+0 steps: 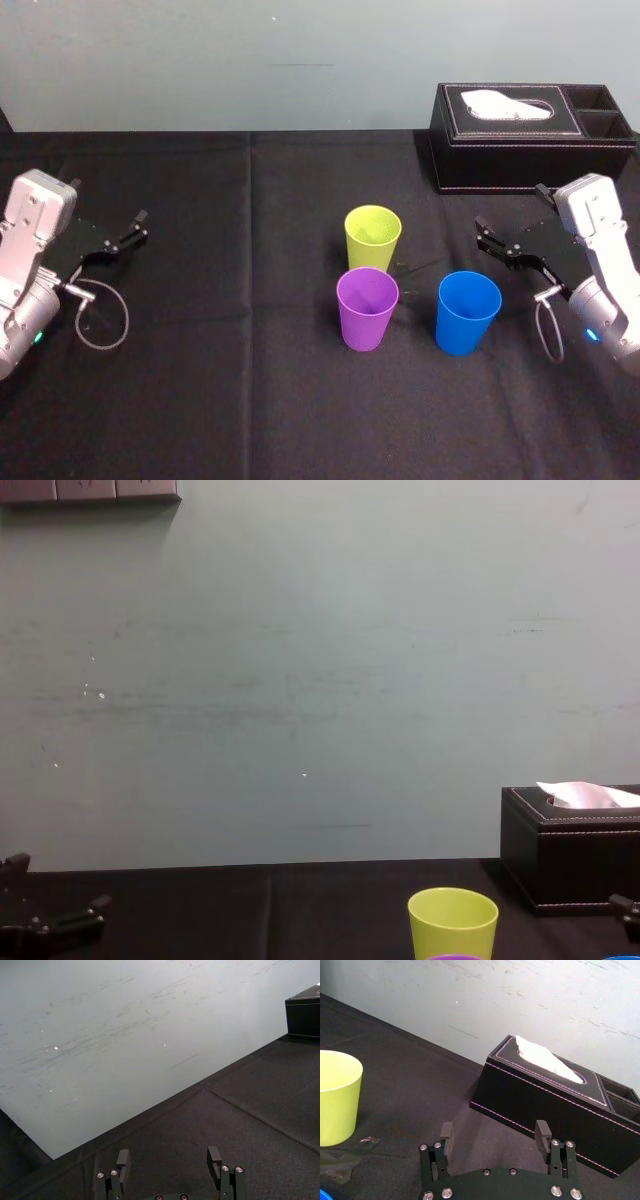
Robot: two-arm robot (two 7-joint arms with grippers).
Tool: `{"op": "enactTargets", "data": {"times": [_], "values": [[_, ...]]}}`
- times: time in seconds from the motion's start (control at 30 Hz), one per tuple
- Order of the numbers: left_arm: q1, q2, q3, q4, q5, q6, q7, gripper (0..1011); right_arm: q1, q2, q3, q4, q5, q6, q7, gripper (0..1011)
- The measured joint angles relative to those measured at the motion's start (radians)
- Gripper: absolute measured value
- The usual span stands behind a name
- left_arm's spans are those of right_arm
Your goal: Stack the three plastic cups sequentially using one hand.
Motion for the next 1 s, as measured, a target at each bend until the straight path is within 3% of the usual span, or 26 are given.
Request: {"op": "enactTargets", "data": {"times": [1.0], "values": [[0.0,0.0,0.0,0.0,0.0,0.0,0.0,1011,0.0,0.0,0.0,0.0,0.0,0.0,0.0,1004]]}}
